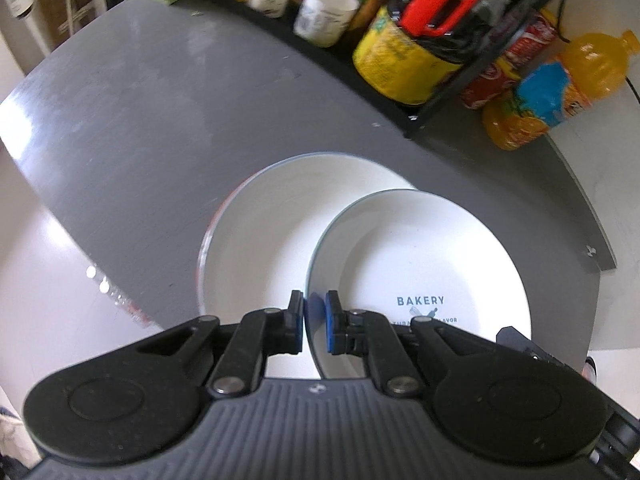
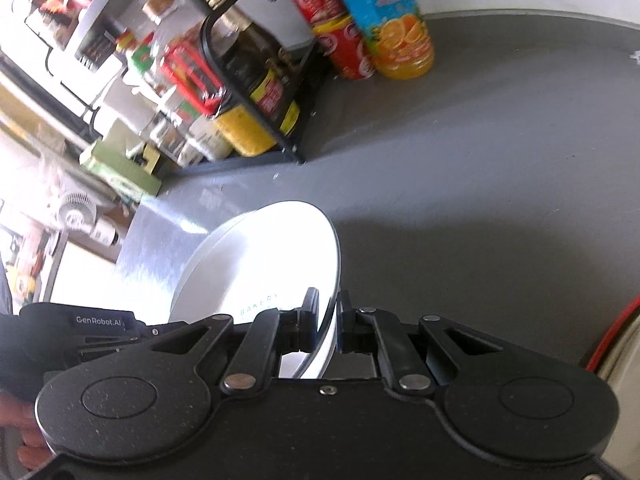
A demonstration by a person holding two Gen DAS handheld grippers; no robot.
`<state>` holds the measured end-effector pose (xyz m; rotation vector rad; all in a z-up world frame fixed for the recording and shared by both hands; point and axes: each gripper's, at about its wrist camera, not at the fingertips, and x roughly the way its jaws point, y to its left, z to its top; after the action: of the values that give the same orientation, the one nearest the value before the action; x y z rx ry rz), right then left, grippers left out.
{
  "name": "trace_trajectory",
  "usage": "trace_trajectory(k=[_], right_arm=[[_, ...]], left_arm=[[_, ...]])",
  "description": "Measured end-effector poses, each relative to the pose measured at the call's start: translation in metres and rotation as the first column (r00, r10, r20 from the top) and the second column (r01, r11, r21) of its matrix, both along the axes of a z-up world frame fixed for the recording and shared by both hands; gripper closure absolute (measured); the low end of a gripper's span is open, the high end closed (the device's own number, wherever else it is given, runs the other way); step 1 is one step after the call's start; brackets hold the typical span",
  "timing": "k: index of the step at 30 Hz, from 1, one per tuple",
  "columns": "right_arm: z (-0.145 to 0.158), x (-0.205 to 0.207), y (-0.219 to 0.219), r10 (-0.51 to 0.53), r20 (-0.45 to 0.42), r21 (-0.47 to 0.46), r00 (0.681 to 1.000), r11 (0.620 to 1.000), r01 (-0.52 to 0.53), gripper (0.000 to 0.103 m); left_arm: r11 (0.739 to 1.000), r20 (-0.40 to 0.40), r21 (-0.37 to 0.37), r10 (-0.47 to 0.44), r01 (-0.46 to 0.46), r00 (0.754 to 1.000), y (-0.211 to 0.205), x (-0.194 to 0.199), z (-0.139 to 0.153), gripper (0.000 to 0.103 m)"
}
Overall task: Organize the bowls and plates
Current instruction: 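Carry the 'Bakery' plate over the stacked plates with both grippers, then lower the 'Bakery' plate onto the 'Sweet' plate with both grippers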
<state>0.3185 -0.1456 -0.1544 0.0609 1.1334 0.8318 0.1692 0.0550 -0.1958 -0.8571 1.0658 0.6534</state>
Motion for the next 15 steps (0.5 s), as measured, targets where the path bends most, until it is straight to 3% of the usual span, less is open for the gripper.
trace_trajectory(k=[15], right_arm=[[-0.019, -0.015, 0.018, 0.048, 0.001, -0.058, 0.999, 0.997, -0.048, 0.095]], left_arm=[[0.999, -0.035, -0.007, 0.05, -0.051, 0.998, 0.005, -0.024, -0.029, 0.095]])
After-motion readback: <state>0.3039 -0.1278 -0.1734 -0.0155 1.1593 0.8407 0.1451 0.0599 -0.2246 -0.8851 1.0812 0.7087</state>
